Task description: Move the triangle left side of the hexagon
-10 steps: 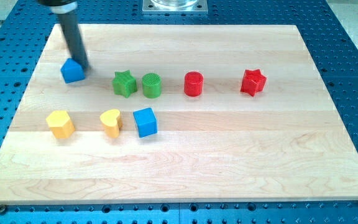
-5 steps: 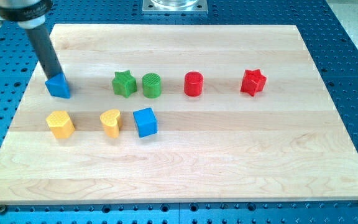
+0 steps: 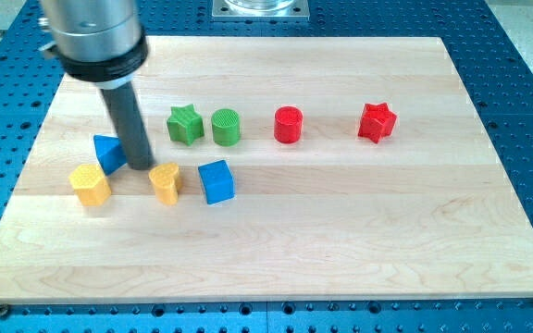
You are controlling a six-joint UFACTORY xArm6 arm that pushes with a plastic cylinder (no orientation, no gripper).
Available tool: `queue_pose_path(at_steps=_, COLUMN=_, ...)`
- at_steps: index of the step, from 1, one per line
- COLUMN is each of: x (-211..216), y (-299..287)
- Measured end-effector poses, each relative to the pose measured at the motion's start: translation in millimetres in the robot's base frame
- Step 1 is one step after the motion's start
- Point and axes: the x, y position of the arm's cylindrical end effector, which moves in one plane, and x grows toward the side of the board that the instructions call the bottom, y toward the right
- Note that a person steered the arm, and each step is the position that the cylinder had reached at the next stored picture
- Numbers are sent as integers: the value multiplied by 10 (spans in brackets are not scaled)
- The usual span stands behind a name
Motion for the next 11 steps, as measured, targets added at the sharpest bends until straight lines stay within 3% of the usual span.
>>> queue_pose_path(at_steps=2, x=-56, y=-595)
queue_pose_path(at_steps=3, x=-460, y=-650)
queue_pose_path(at_steps=4, x=-527, y=-878)
queue_pose_path(at_steps=7, x=5, y=-1094)
queue_pose_path(at_steps=11, x=169, y=-1051)
